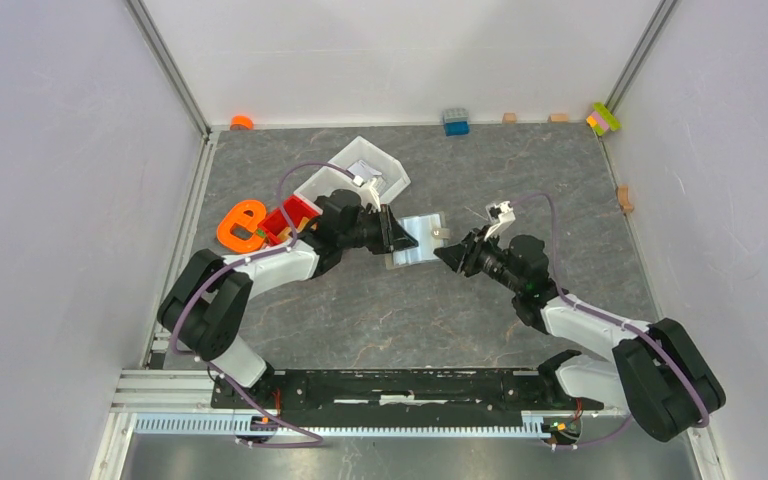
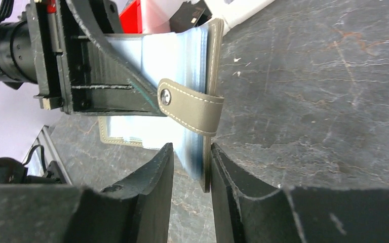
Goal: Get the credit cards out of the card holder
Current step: Remove the credit card from the card holder.
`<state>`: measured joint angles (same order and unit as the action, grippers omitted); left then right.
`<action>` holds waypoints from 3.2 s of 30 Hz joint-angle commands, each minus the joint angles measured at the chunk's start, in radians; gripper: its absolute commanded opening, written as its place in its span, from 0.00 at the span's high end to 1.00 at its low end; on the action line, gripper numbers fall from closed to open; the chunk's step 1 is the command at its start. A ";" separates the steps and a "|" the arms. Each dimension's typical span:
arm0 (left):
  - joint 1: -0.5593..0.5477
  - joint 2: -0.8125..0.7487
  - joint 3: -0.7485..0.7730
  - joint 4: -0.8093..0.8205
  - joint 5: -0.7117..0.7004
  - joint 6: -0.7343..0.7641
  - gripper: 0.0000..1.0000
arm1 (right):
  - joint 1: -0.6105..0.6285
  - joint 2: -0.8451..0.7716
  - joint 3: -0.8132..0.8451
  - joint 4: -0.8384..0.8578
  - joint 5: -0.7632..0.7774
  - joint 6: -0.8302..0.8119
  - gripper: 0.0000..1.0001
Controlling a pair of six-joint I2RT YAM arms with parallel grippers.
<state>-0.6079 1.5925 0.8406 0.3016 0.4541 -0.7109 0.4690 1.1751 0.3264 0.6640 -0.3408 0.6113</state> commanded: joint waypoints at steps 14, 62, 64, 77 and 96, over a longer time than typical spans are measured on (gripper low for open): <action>0.002 -0.001 -0.014 0.154 0.095 -0.048 0.74 | -0.030 -0.012 0.009 -0.008 0.019 -0.018 0.76; -0.090 0.058 0.070 0.137 0.194 -0.004 0.34 | 0.018 0.072 0.031 0.143 -0.143 0.004 0.66; -0.090 0.055 0.071 0.113 0.169 0.009 0.35 | 0.030 0.074 0.034 0.153 -0.151 -0.001 0.67; -0.028 0.026 0.025 0.064 0.053 -0.028 0.76 | 0.059 0.014 0.013 0.167 -0.113 -0.030 0.51; -0.007 0.002 -0.011 0.133 0.070 -0.060 0.76 | 0.003 -0.046 -0.024 0.071 0.023 -0.012 0.71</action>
<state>-0.6212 1.6333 0.8333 0.3775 0.5278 -0.7483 0.4877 1.1275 0.3042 0.7120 -0.3294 0.5838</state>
